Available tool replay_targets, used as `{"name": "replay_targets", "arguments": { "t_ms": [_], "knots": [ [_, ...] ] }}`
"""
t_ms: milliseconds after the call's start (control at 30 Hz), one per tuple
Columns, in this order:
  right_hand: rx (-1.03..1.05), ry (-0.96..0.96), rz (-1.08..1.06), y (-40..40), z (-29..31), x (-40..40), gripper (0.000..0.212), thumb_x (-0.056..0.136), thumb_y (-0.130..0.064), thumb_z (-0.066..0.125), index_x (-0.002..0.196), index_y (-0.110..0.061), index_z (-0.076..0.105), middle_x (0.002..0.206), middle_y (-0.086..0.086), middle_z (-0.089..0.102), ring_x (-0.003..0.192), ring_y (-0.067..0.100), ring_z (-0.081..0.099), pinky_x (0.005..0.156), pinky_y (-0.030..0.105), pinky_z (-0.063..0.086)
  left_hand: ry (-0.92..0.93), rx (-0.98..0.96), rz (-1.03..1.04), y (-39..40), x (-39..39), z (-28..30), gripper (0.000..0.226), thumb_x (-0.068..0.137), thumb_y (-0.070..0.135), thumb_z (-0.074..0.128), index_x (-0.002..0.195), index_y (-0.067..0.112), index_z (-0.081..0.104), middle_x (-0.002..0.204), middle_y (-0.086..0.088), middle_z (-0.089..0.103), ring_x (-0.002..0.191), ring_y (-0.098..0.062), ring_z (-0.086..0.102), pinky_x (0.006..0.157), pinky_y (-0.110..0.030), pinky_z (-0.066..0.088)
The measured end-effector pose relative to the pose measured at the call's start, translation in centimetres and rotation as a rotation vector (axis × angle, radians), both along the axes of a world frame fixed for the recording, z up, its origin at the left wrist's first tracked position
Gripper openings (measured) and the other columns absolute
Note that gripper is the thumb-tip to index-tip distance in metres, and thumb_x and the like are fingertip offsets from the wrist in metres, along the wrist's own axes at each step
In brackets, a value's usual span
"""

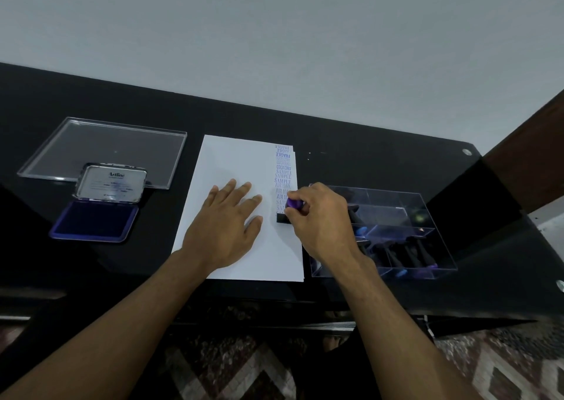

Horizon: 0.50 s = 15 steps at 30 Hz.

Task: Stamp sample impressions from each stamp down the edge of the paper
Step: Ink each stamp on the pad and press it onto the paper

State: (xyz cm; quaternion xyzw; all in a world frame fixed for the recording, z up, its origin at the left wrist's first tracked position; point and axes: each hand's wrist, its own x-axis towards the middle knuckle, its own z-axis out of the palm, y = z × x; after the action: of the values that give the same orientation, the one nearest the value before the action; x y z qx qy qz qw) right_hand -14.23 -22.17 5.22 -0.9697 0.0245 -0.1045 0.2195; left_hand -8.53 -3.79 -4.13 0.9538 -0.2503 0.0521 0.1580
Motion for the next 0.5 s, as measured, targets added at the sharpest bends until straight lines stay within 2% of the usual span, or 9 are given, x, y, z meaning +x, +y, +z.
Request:
{"name": "replay_targets", "arguments": {
  "t_ms": [300,500],
  "knots": [
    [-0.034,0.007,0.011,0.2,-0.25,0.25,0.03,0.092,-0.024,0.069,0.12,-0.015,0.069,0.111,0.003,0.065,0.092,0.011,0.056,0.088,0.023,0.047,0.001,-0.009,0.002,-0.11,-0.02,0.13,0.058,0.101,0.054,0.028,0.148,0.029,0.048,0.162,-0.001,0.034,0.153,-0.025,0.022,0.123,-0.044,0.01],
    [-0.055,0.012,0.009,0.36,-0.42,0.42,0.03,0.091,-0.025,0.069,0.12,-0.015,0.07,0.11,0.003,0.065,0.092,0.012,0.059,0.088,0.026,0.051,-0.005,-0.012,0.008,-0.02,-0.03,0.05,0.057,0.101,0.055,0.029,0.148,0.029,0.048,0.162,0.0,0.034,0.153,-0.025,0.022,0.122,-0.042,0.007]
  ]
}}
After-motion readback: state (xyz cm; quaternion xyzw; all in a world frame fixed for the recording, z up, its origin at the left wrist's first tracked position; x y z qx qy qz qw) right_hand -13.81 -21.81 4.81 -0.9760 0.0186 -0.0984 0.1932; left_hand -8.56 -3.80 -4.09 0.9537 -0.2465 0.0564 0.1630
